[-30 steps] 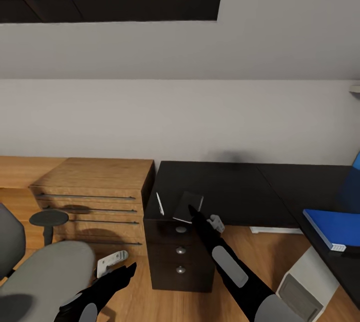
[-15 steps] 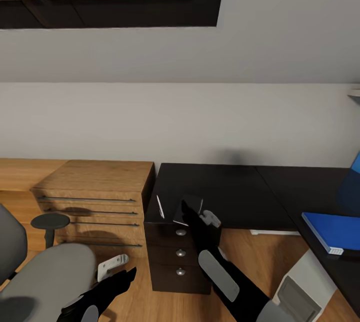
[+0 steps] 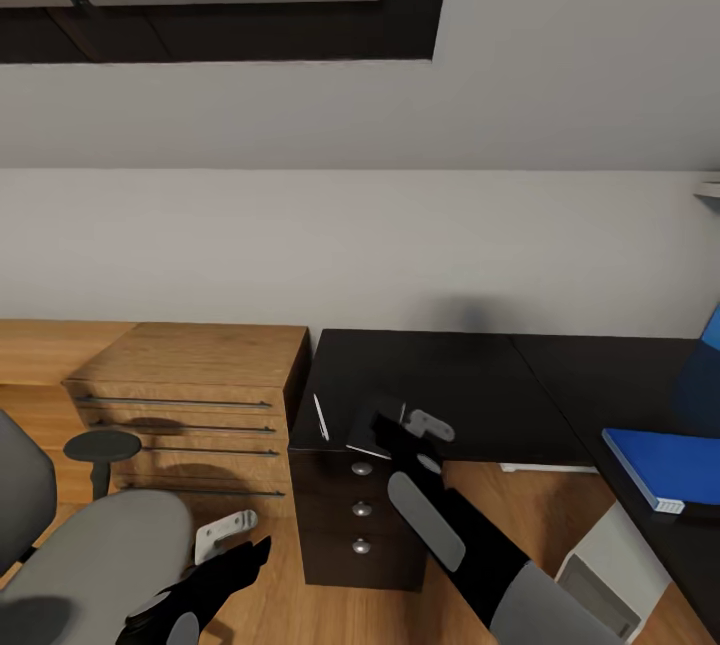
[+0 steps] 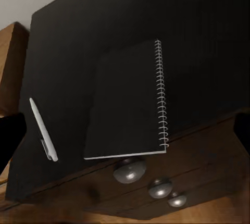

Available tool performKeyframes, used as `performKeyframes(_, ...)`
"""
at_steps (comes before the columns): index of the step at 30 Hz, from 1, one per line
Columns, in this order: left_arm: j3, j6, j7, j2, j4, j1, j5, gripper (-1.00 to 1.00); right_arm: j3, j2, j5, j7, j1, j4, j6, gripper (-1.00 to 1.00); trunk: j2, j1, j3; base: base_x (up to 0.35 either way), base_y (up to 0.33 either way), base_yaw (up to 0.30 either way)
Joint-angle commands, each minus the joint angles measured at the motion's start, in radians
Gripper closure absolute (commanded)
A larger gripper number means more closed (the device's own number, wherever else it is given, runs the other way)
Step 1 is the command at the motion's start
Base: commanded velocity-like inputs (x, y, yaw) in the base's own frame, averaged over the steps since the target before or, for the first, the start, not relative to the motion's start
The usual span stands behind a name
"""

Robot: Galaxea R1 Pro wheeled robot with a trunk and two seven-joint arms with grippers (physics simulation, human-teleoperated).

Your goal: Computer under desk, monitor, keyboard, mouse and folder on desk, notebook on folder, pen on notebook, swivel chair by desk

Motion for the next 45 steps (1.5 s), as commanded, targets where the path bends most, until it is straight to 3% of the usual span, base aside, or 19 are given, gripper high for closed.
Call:
performKeyframes(1,-0.001,0.002,0.009,0.0,-0.002,0.0,0.008,-1.0,0.001,-0.001,0.004,-0.016,-0.006,0.01,0.02,-1.0,-0.001,0.0,-0.001,0.0,0.0,0.0)
performKeyframes(3,0.0,0.002,0.01,0.0,-0.002,0.0,0.003,-1.0,-0.001,-0.002,0.02,-0.031,-0.014,0.032,0.046,-1.0,-0.001,0.0,-0.001,0.0,0.0,0.0)
performKeyframes(7,0.0,0.002,0.01,-0.001,0.014,0.0,-0.002,-1.0,0.003,0.003,0.166,-0.061,-0.025,0.134,0.098,-1.0,-0.001,0.0,-0.001,0.143,0.0,0.0)
performKeyframes(11,-0.002,0.002,0.01,-0.001,0.021,0.0,-0.003,-1.0,0.007,0.005,0.207,-0.066,-0.026,0.151,0.134,-1.0,-0.001,0.0,-0.001,0.283,0.0,0.0)
performKeyframes(24,-0.005,0.002,0.012,-0.001,0.026,0.0,-0.005,-1.0,0.013,0.007,0.228,-0.066,-0.027,0.158,0.275,-1.0,-0.001,0.0,-0.001,0.323,0.0,0.0)
performKeyframes(35,-0.006,0.002,0.044,-0.002,0.026,0.0,-0.004,-1.0,0.009,0.007,0.224,-0.058,-0.027,0.156,0.268,-1.0,-0.001,0.0,-0.001,0.33,0.0,0.0)
performKeyframes(45,0.008,0.001,0.049,0.0,0.02,0.0,-0.005,-1.0,0.044,0.009,0.221,-0.026,-0.027,0.153,0.261,-1.0,-0.001,0.0,-0.001,0.079,0.0,0.0)
